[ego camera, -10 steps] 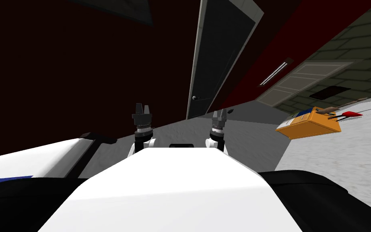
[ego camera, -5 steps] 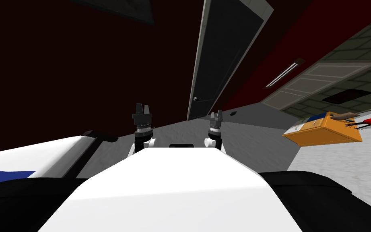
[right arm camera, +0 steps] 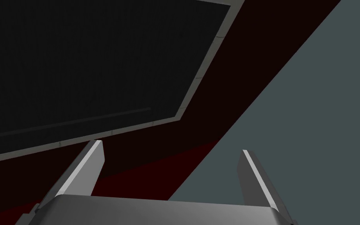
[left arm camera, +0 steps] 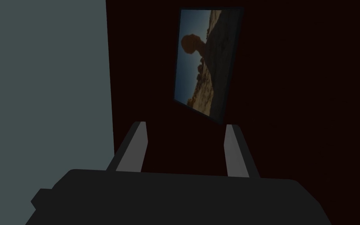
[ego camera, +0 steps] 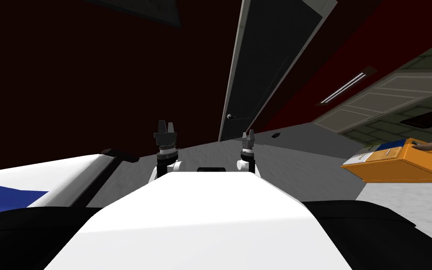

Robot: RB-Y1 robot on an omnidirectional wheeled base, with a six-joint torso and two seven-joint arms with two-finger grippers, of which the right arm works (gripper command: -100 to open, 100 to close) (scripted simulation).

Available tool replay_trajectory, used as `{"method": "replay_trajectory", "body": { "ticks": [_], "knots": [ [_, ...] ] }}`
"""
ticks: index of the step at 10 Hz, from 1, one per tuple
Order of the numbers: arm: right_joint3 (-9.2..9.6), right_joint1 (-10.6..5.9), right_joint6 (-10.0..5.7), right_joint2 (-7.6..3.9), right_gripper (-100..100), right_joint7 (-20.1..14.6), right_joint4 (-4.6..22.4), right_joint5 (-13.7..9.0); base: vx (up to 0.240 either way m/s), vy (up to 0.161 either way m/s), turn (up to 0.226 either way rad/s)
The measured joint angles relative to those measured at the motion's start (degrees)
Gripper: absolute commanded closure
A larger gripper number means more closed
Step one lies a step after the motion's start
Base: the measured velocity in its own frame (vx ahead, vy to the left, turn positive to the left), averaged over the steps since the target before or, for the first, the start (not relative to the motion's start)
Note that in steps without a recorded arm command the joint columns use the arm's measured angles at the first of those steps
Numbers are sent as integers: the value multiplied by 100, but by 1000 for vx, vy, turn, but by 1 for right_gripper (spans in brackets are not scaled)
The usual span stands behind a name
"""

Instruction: Pull the door open

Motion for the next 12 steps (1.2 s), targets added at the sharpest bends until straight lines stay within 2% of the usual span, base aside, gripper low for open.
{"method": "replay_trajectory", "body": {
  "ticks": [2, 9, 12],
  "knots": [
    [24, -140, -42, -63, -100, 12, 342, -97, 89, -82, 111],
    [87, -644, 2, -257, -100, 74, 1354, -436, 71, -81, 107],
    [116, -862, -53, -352, -100, 79, 1868, -576, 68, -90, 136]
  ]
}}
